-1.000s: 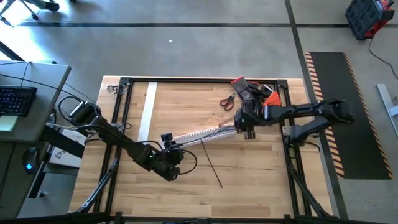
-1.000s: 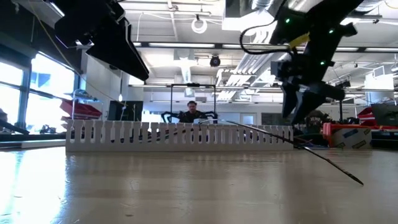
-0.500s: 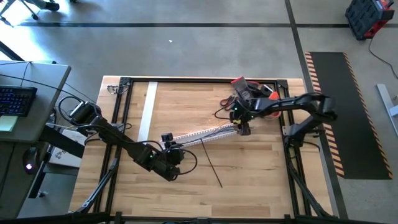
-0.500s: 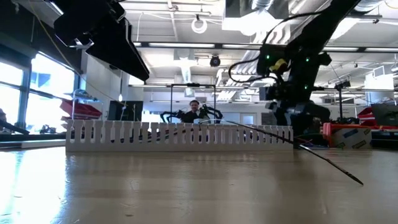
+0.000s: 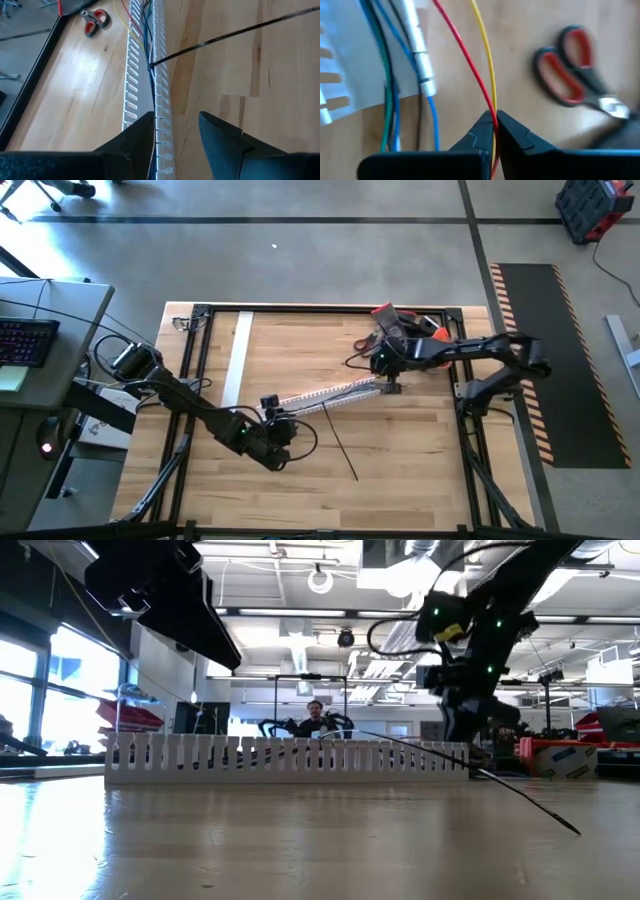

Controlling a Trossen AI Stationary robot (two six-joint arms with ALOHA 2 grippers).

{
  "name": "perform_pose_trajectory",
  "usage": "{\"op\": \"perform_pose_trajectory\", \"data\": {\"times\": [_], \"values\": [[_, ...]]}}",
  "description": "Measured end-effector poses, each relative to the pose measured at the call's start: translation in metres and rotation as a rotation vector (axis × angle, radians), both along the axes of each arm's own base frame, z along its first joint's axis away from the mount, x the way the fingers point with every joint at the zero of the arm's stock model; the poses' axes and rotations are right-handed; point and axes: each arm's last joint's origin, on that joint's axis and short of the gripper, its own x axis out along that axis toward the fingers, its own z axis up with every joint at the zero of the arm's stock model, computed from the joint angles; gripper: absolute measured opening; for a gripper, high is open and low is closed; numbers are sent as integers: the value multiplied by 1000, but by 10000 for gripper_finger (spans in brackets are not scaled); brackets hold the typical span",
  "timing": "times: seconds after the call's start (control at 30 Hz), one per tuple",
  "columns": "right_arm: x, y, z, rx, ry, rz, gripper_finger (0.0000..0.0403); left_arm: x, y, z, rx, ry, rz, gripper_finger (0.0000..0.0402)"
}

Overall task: Ziptie cables
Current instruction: Put the ziptied cable wires into the white cable duct

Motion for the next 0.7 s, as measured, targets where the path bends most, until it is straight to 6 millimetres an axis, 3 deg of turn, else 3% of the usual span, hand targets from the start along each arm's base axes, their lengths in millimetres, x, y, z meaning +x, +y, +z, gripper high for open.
{"op": "perform_pose_trajectory", "data": {"times": [0.33,0.5,0.7], "values": [[-11,38,41,-49,-121,107,0,0,0,0,-4,0,-2,138],[-16,51,32,5,-48,118,0,0,0,0,-6,1,-3,138],[-28,47,-6,23,68,90,0,0,0,0,-8,-1,-4,138]]}}
